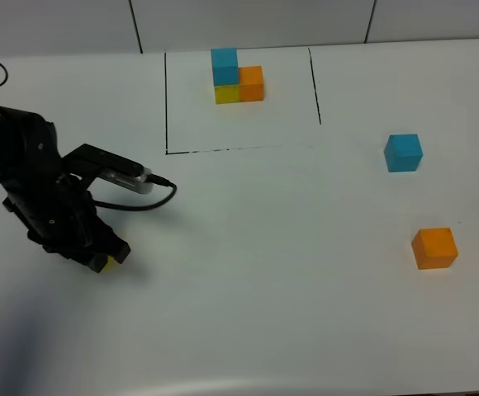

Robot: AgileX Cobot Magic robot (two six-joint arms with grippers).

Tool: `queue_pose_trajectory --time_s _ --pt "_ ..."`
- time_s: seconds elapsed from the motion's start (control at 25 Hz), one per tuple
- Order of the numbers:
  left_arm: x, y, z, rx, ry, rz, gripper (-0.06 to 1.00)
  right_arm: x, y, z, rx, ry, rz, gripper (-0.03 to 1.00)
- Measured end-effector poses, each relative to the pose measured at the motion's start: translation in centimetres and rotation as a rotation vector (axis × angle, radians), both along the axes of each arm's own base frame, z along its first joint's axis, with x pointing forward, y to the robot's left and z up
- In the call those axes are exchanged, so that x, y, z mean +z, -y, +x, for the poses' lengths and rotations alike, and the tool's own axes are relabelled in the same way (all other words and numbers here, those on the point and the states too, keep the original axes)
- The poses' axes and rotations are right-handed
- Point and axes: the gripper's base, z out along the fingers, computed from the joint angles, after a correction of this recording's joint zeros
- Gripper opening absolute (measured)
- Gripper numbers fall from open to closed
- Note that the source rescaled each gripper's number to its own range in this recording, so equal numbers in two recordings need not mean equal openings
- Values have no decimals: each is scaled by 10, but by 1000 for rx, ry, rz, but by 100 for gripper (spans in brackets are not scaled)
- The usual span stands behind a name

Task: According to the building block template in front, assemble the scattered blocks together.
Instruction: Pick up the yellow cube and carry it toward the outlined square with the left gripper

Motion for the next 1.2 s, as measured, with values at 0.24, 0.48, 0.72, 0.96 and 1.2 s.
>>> queue_pose_trajectory --time_s 0.24,0.48,0.72,0.96,1.2 --pt "28 53 10 -400 97 -12 0 0 0 0 0 0 0 82" --pt "63 98 30 -654 175 -16 0 0 0 0 0 0 0 82" --pt "67 135 51 -797 130 2 0 0 0 0 0 0 1 82" --pt "56 161 71 -913 141 5 0 0 0 0 1 0 2 82" --pt "38 177 86 -956 124 10 0 0 0 0 1 0 2 82"
